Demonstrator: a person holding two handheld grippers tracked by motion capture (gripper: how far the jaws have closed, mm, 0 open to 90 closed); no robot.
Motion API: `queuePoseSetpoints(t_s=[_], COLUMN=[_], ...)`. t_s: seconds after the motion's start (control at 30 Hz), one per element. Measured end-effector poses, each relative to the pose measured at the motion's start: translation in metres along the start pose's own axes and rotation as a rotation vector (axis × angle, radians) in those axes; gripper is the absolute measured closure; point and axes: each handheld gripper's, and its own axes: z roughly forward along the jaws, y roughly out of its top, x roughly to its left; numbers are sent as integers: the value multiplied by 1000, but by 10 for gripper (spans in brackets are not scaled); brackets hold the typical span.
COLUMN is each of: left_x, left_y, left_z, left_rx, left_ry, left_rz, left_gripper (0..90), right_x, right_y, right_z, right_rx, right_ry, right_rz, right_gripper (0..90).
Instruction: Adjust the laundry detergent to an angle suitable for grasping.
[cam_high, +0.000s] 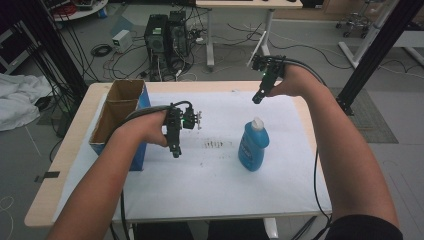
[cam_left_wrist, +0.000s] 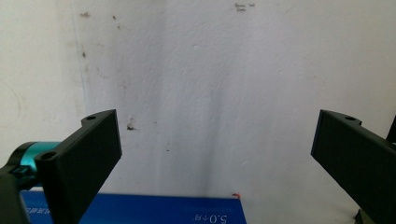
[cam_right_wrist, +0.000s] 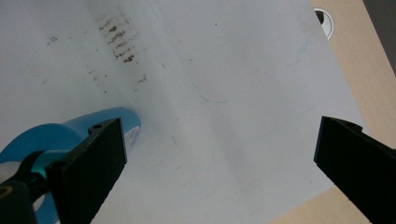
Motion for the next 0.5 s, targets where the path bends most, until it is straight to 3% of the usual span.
queuePoseSetpoints(t_s=[0.5], left_x=[-2], left_y=[-5], left_z=[-3], left_rx=[-9], left_ry=[8], left_rz=[0], left_gripper=[16], right_x=[-1], right_y=[2], right_z=[2], right_rx=[-5], right_ry=[0], right_rz=[4], right_gripper=[15])
